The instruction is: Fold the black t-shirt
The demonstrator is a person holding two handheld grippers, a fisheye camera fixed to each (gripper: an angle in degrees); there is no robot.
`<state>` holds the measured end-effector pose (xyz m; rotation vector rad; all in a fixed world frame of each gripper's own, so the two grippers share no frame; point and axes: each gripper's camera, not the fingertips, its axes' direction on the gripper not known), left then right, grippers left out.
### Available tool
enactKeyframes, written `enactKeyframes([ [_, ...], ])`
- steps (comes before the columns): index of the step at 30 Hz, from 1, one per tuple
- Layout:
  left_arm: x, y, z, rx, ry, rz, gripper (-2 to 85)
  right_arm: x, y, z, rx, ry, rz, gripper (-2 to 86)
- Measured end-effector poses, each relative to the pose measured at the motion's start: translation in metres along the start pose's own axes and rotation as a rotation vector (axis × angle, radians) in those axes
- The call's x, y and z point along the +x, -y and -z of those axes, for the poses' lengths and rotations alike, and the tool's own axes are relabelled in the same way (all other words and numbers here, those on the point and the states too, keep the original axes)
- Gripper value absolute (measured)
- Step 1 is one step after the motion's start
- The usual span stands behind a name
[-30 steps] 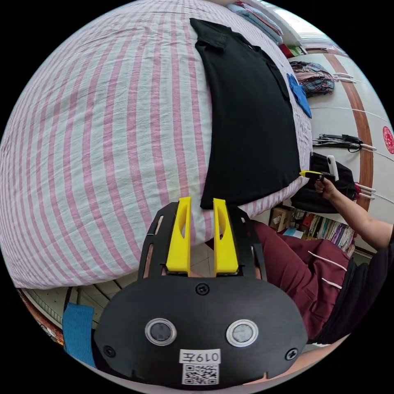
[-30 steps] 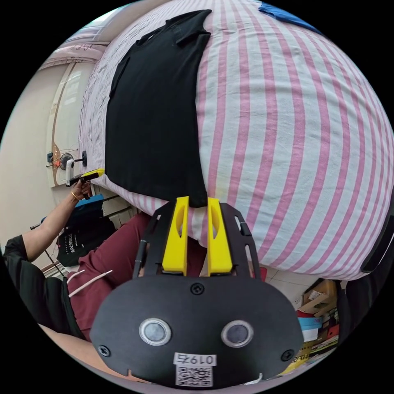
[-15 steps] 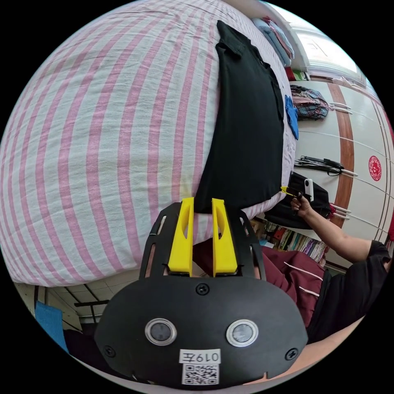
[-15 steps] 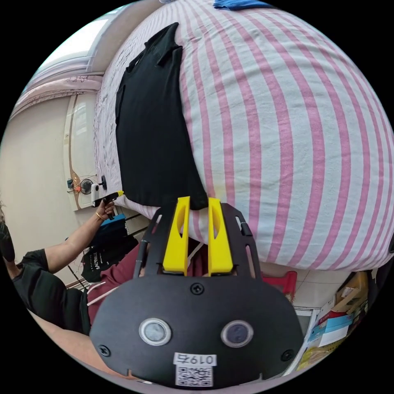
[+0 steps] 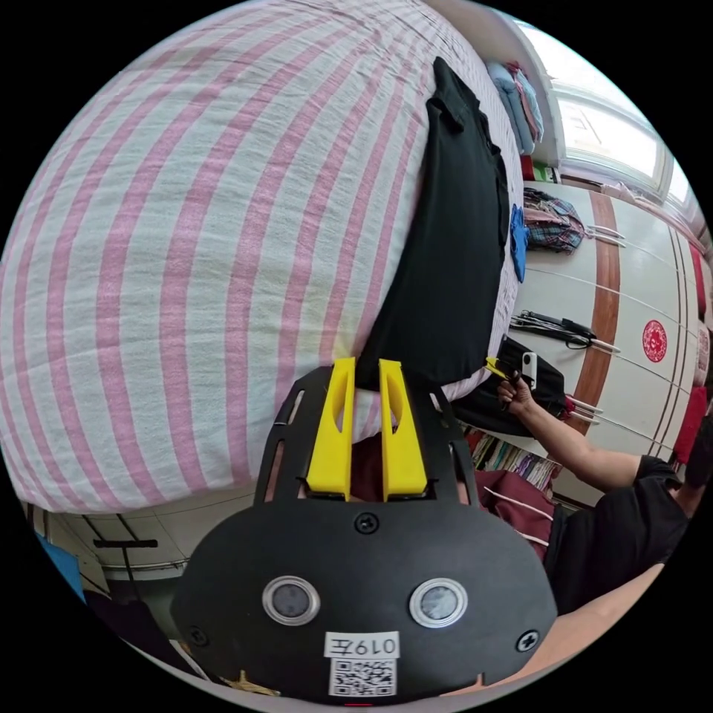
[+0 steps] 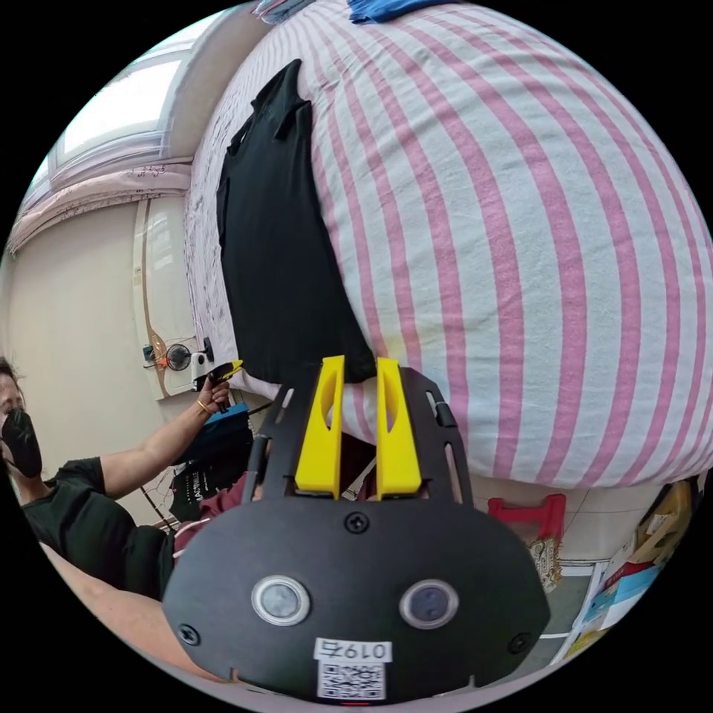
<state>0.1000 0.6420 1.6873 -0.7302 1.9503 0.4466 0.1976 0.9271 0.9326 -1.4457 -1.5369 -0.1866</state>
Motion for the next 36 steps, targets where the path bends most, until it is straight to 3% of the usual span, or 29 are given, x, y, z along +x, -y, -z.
enactKeyframes([
  [6, 0.001, 0.010, 0.005, 0.009, -0.031, -0.020, 1.3, 0.016, -0.005, 0.003, 0.120, 0.050, -0.044, 6.1],
  [11, 0.003, 0.021, 0.001, -0.026, -0.042, -0.027, 1.1, 0.014, 0.008, -0.019, -0.019, 0.048, 0.008, 6.4],
  [22, 0.005, 0.029, 0.005, -0.056, -0.115, -0.015, 1.2, 0.028, 0.010, -0.028, -0.048, 0.167, -0.015, 3.4],
  [36, 0.023, 0.040, 0.004, -0.112, -0.132, -0.005, 1.0, 0.036, 0.025, -0.025, -0.034, 0.108, -0.042, 1.2],
])
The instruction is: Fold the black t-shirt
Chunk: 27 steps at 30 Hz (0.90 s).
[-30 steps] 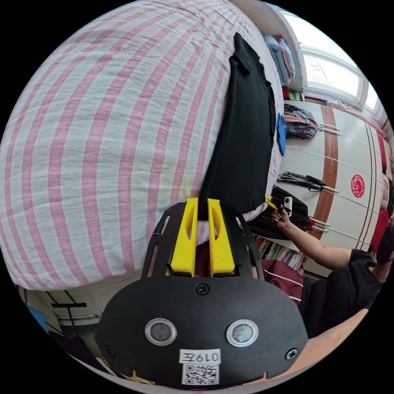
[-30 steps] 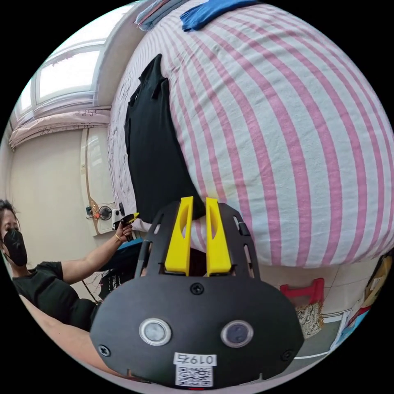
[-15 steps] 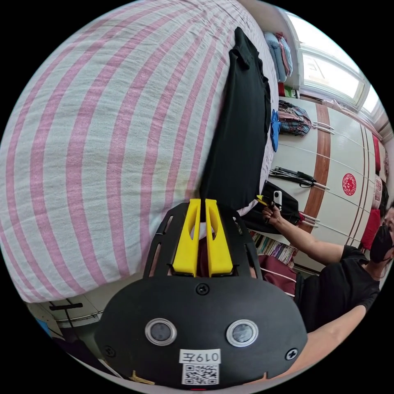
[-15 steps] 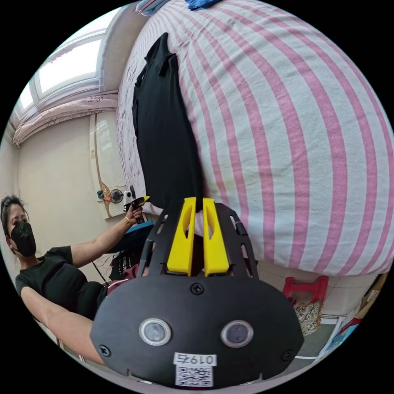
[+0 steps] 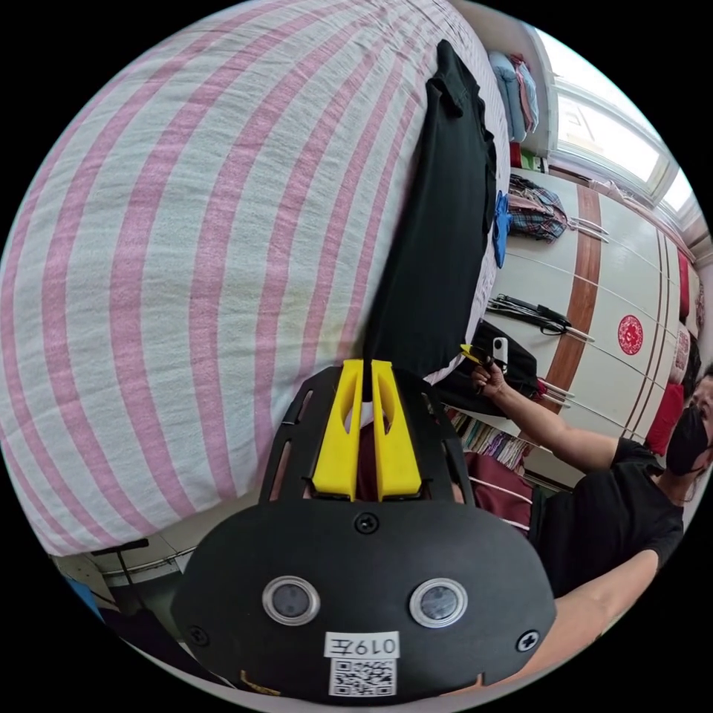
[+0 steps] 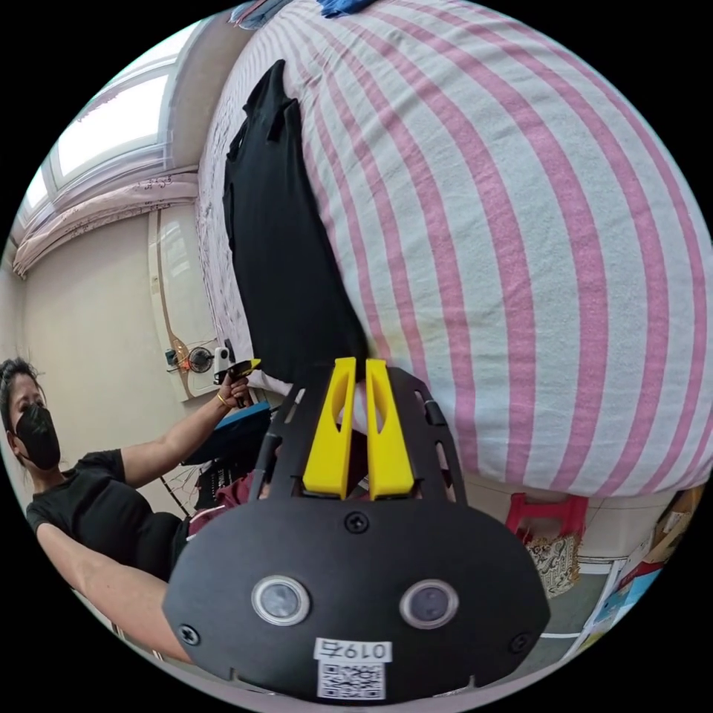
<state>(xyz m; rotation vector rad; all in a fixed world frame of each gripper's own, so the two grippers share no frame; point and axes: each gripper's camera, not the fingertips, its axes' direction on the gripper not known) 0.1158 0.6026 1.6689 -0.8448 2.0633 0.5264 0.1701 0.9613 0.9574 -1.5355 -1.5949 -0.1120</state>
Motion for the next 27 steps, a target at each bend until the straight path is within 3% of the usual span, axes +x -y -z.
enactKeyframes([
  [13, 0.036, 0.013, 0.001, -0.126, 0.008, -0.003, 1.1, 0.000, 0.017, 0.017, -0.057, 0.052, -0.015, 0.3],
  [27, 0.074, 0.010, 0.022, -0.059, 0.046, 0.008, 1.6, -0.011, 0.031, 0.030, -0.075, 0.032, -0.013, 0.3],
])
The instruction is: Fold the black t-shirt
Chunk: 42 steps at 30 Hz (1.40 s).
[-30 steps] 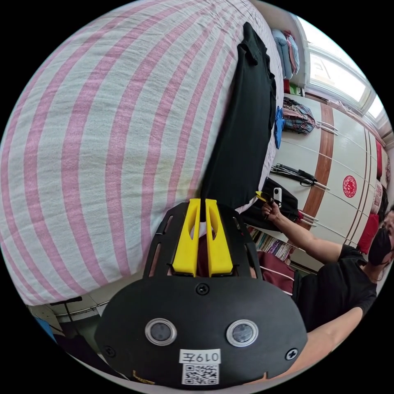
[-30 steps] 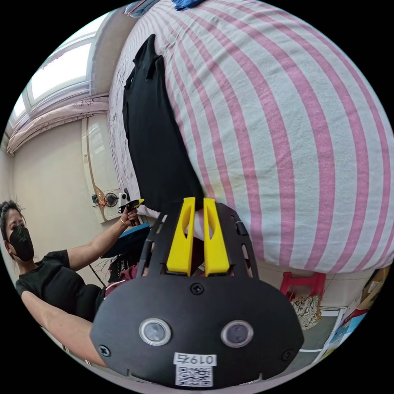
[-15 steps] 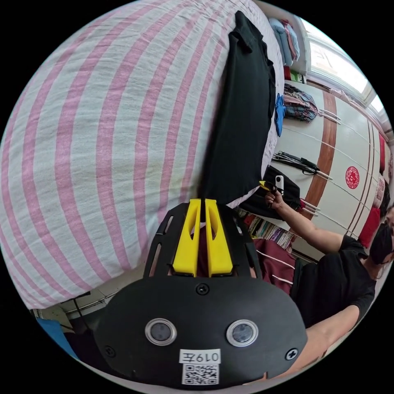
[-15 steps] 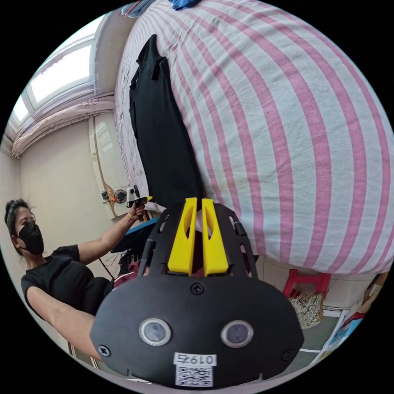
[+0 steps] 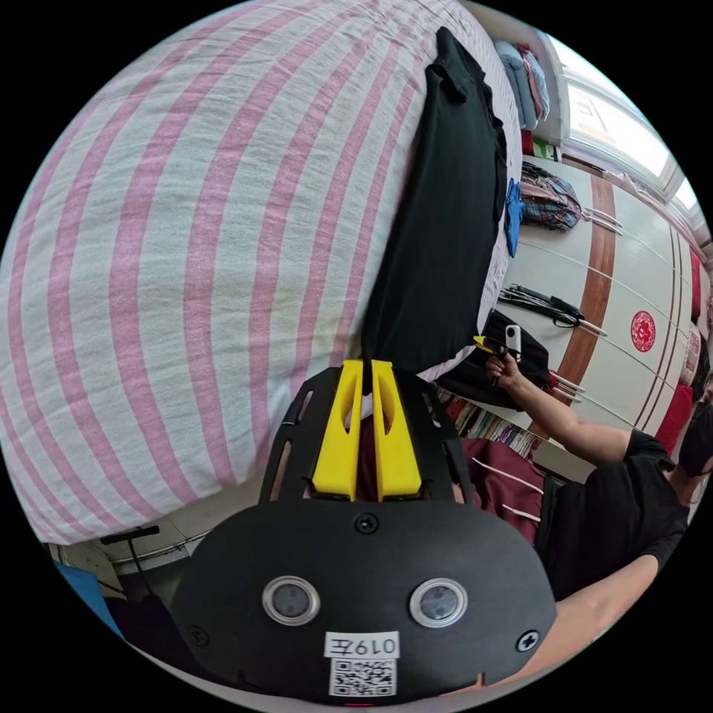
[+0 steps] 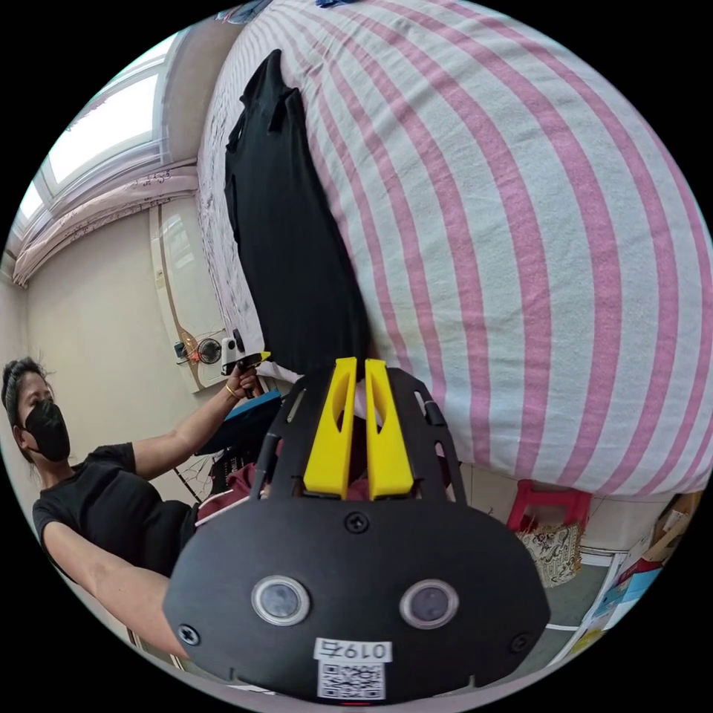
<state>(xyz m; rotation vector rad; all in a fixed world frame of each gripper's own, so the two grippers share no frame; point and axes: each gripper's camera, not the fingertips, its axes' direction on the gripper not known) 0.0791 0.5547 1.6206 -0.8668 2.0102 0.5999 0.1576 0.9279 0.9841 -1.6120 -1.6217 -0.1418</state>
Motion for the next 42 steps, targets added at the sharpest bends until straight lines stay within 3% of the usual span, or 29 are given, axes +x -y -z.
enactKeyframes([
  [16, 0.048, 0.020, 0.073, -0.112, -0.383, -0.038, 2.0, -0.031, 0.027, 0.070, -0.008, 0.201, 0.048, 0.1],
  [21, 0.063, 0.036, 0.082, -0.243, -0.286, 0.010, 2.1, -0.034, 0.037, 0.070, -0.093, 0.127, 0.017, 0.1],
  [24, 0.076, 0.048, 0.091, -0.256, -0.342, -0.011, 2.2, -0.036, 0.041, 0.075, -0.050, 0.177, 0.005, 0.1],
  [29, 0.113, 0.069, 0.131, -0.164, -0.634, -0.128, 2.3, -0.060, 0.054, 0.100, 0.054, 0.352, 0.054, 0.1],
  [35, 0.149, 0.109, 0.193, 0.111, -0.805, -0.220, 2.5, -0.106, 0.098, 0.146, 0.218, 0.529, 0.104, 0.1],
  [42, 0.195, 0.174, 0.236, 0.308, -0.894, -0.252, 2.6, -0.143, 0.177, 0.182, 0.403, 0.668, -0.035, 0.2],
])
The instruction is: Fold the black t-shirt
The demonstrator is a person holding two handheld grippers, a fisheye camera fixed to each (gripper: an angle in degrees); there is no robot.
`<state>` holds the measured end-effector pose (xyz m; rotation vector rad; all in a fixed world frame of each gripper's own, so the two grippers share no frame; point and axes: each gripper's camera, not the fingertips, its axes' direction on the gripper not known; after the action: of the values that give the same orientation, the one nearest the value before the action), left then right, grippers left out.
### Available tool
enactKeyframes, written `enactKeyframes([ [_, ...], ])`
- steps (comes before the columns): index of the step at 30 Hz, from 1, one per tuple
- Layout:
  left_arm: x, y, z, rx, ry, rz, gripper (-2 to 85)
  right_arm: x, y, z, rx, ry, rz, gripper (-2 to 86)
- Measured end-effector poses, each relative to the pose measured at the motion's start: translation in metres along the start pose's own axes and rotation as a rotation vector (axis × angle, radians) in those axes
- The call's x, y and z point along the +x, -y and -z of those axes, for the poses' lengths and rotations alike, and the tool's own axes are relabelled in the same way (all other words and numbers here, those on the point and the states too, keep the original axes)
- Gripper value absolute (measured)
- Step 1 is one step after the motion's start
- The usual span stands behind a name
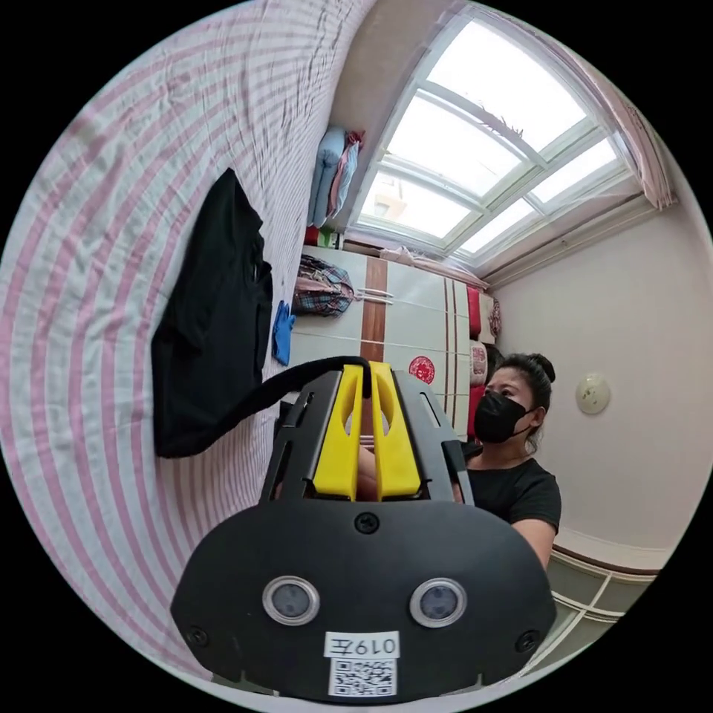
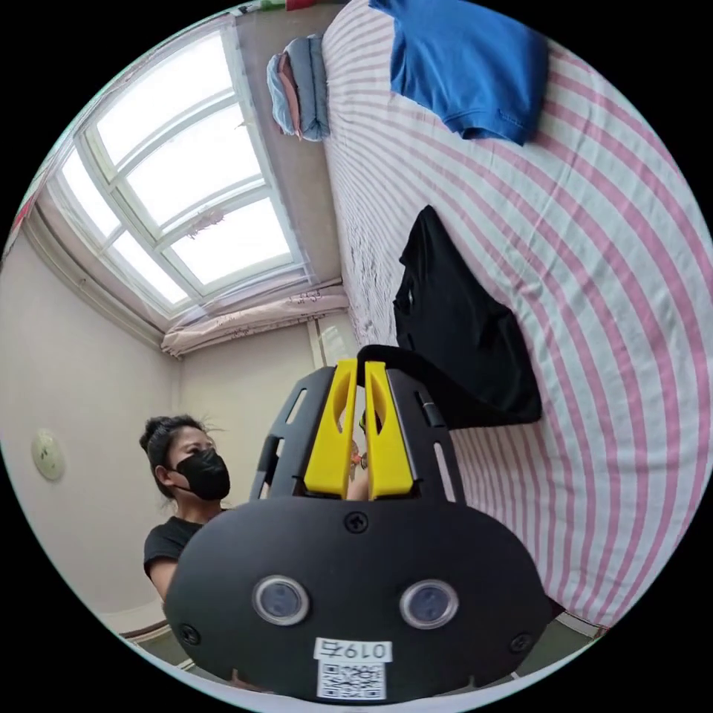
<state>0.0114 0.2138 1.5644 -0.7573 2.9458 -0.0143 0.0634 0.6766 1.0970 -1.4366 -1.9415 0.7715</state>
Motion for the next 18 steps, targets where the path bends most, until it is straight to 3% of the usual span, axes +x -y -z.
enactKeyframes([
  [6, 0.007, 0.059, -0.018, 0.208, -0.041, 0.048, 2.4, -0.020, 0.056, -0.035, 0.087, 0.051, -0.065, 0.2],
  [8, 0.000, 0.076, -0.024, 0.273, -0.061, 0.165, 2.3, -0.026, 0.071, -0.042, 0.122, 0.039, -0.091, 0.2],
  [18, -0.006, 0.123, -0.064, 0.467, -0.093, 0.370, 2.8, -0.065, 0.121, -0.074, 0.221, 0.039, -0.208, 0.5],
])
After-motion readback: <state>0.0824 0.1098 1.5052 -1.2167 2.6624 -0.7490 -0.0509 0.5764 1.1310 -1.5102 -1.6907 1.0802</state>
